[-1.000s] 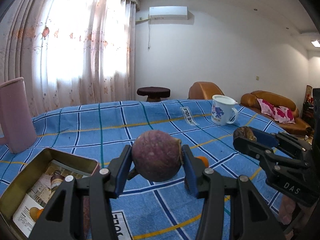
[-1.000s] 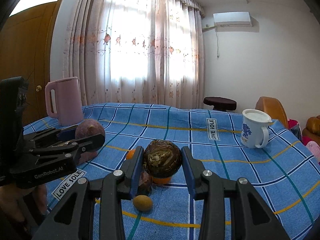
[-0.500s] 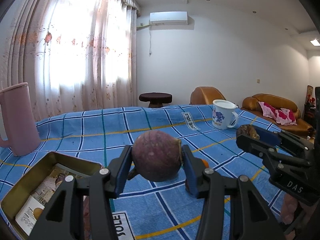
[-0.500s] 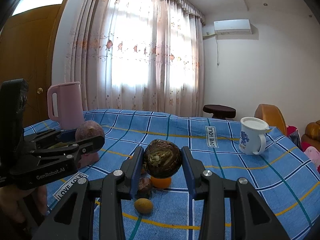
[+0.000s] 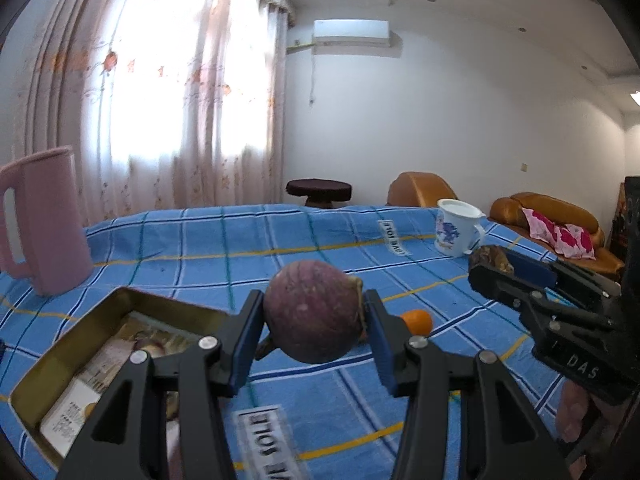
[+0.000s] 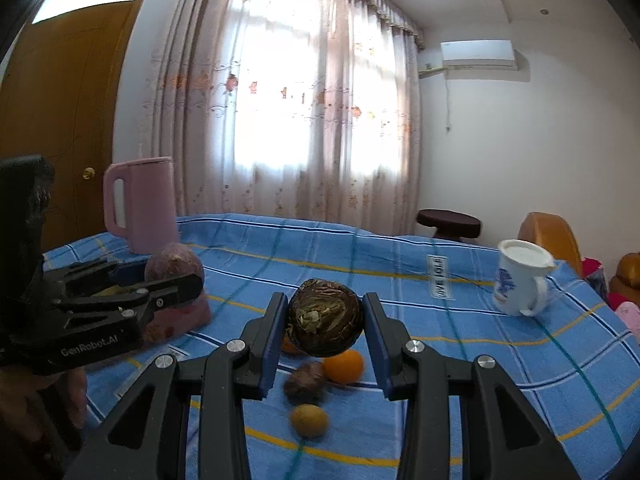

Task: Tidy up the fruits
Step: 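Lift the purple fruit with the left tool while the right tool lifts the brown fruit, then lower the purple fruit into the tin with the left tool while the right tool lowers the brown fruit, then grasp the small yellow-brown fruit with the right tool while the left tool reaches the dark fruit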

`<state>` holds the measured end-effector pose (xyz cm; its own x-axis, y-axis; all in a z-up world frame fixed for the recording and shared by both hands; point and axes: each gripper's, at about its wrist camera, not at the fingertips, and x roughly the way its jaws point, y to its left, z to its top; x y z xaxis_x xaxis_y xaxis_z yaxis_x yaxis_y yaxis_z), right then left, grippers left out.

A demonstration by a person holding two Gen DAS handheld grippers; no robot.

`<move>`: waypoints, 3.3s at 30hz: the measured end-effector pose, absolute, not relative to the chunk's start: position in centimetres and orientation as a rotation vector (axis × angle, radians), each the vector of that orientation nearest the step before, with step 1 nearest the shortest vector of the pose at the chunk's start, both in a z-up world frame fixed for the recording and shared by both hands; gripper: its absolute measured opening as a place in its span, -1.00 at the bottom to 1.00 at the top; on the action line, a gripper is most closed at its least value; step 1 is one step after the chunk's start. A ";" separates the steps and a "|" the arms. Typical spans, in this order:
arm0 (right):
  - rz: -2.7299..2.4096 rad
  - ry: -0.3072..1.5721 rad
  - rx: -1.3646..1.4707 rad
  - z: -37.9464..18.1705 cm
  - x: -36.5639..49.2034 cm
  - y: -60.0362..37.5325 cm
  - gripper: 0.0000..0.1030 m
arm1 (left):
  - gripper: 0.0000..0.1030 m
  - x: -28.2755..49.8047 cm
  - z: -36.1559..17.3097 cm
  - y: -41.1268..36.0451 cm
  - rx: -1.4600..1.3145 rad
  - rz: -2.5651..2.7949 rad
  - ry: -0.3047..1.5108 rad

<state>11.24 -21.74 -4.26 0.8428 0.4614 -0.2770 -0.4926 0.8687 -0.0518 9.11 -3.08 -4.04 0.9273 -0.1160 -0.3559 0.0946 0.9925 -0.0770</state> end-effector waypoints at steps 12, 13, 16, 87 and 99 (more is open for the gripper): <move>0.765 0.283 -0.173 -2.6 10.5 -11.5 -0.22 | 0.00 5.7 -3.6 6.1 -0.134 0.033 0.418; 0.784 0.291 -0.174 -2.7 10.4 -10.5 -0.22 | 0.00 5.6 -3.7 6.6 -0.137 0.043 0.426; 0.831 0.322 -0.186 -3.2 10.2 -8.0 -0.22 | 0.00 5.0 -4.2 8.6 -0.156 0.083 0.447; 0.340 0.650 -0.120 -7.5 17.8 -24.7 -0.41 | 0.82 13.1 -5.4 -8.8 0.042 -0.244 0.635; 0.311 0.639 -0.086 -7.7 18.0 -26.0 -0.41 | 0.40 17.5 -8.2 -11.6 0.052 -0.313 0.806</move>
<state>18.00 -26.03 -7.73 0.7581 0.2586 -0.5987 -0.3112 0.9502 0.0163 17.50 -11.65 -8.19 0.6487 -0.2555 -0.7169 0.2946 0.9528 -0.0731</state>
